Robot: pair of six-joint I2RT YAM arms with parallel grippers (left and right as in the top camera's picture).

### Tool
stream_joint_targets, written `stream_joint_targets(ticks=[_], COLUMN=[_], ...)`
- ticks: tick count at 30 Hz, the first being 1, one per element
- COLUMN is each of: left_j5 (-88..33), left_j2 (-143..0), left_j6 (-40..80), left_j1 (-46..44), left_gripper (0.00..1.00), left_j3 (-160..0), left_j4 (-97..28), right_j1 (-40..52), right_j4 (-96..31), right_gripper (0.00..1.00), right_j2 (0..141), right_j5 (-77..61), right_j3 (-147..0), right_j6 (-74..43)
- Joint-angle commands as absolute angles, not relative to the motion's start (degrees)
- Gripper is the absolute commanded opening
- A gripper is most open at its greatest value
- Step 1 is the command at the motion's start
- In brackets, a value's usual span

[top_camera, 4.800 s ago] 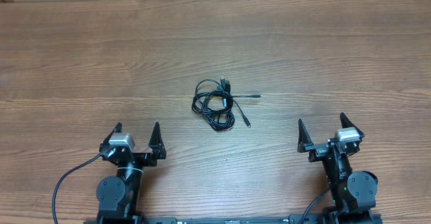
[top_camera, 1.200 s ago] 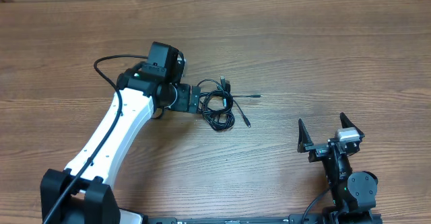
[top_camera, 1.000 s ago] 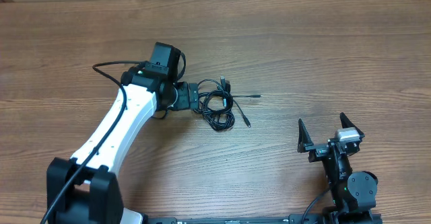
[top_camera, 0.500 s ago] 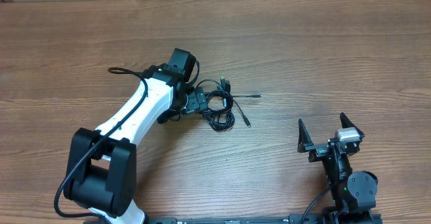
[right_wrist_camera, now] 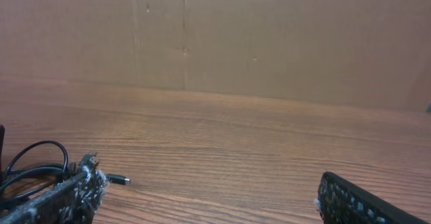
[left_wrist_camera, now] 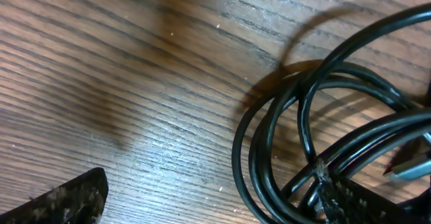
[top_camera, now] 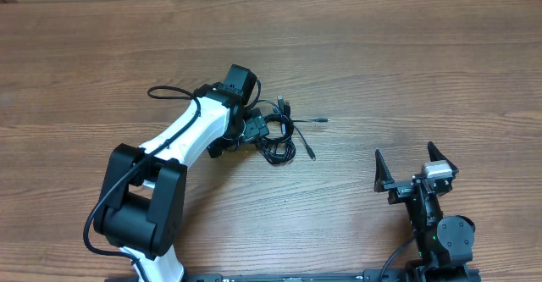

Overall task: Untangle cables
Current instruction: 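Move the left gripper over the black cable bundle and lower onto it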

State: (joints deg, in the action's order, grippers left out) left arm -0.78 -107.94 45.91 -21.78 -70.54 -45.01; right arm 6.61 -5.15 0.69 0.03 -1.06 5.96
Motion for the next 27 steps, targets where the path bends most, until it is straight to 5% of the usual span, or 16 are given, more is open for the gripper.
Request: stream_joint_targets(ticks=[1,27], left_j5=[0.19,-0.86], left_j2=[-108.64,-108.66], left_j6=[49.04,52.99], left_j1=[-21.93,-20.69], left_gripper=[1.00,1.00], left_j3=[-71.79,-71.24], left_j4=[-44.99,-46.59], right_j1=[6.31,6.31], right_j4=[-4.84,-4.84], right_gripper=[1.00,1.00], right_j2=[0.16,0.16], right_j5=[0.36,0.36], right_j3=[-0.47,-0.47], right_j6=[5.41,5.41])
